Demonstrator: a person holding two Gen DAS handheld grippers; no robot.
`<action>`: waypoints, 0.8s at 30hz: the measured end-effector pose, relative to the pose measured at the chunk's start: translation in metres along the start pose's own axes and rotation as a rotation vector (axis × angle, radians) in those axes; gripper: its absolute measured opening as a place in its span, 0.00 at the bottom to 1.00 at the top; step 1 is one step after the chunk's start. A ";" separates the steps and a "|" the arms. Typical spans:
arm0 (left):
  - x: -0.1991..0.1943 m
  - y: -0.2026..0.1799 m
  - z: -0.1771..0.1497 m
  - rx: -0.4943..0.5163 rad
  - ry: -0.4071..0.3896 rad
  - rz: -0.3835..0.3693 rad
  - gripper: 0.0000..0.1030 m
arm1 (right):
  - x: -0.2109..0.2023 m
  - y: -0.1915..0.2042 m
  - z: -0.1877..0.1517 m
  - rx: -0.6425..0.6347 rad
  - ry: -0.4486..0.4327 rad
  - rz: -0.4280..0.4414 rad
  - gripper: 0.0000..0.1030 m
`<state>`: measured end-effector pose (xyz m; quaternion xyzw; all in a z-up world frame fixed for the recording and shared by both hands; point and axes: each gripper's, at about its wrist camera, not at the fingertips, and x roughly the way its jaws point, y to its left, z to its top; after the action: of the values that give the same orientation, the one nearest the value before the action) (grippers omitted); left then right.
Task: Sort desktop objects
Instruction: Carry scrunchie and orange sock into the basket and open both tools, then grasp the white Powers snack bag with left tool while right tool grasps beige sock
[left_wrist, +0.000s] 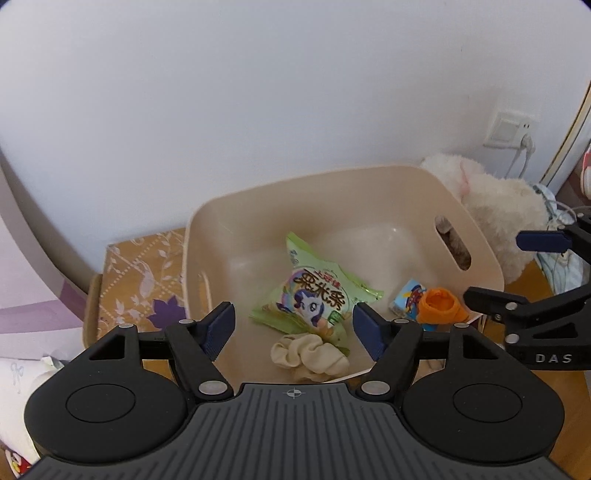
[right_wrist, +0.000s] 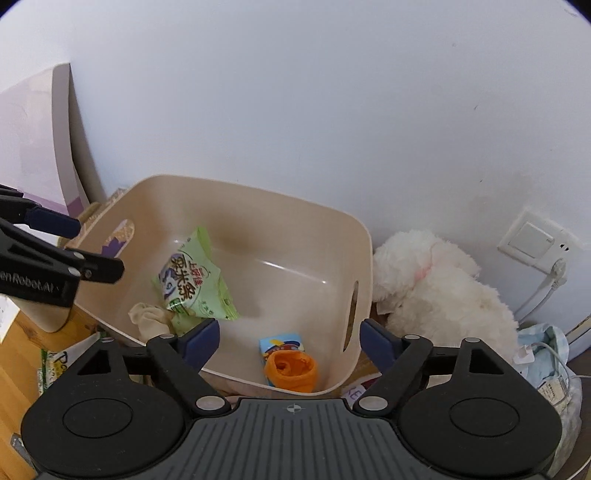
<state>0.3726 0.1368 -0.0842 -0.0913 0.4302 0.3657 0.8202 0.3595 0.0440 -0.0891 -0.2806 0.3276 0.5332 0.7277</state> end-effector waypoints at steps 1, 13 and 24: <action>-0.006 0.003 -0.001 -0.003 -0.012 0.003 0.70 | -0.004 -0.001 -0.001 0.002 -0.008 0.000 0.83; -0.048 0.032 -0.043 -0.006 -0.005 0.004 0.71 | -0.055 -0.039 -0.044 0.019 -0.062 -0.034 0.95; -0.033 0.036 -0.100 0.128 0.125 0.052 0.73 | -0.059 -0.069 -0.107 0.017 0.040 -0.020 1.00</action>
<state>0.2720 0.0989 -0.1136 -0.0501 0.5054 0.3525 0.7860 0.3942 -0.0905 -0.1063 -0.2882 0.3439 0.5174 0.7287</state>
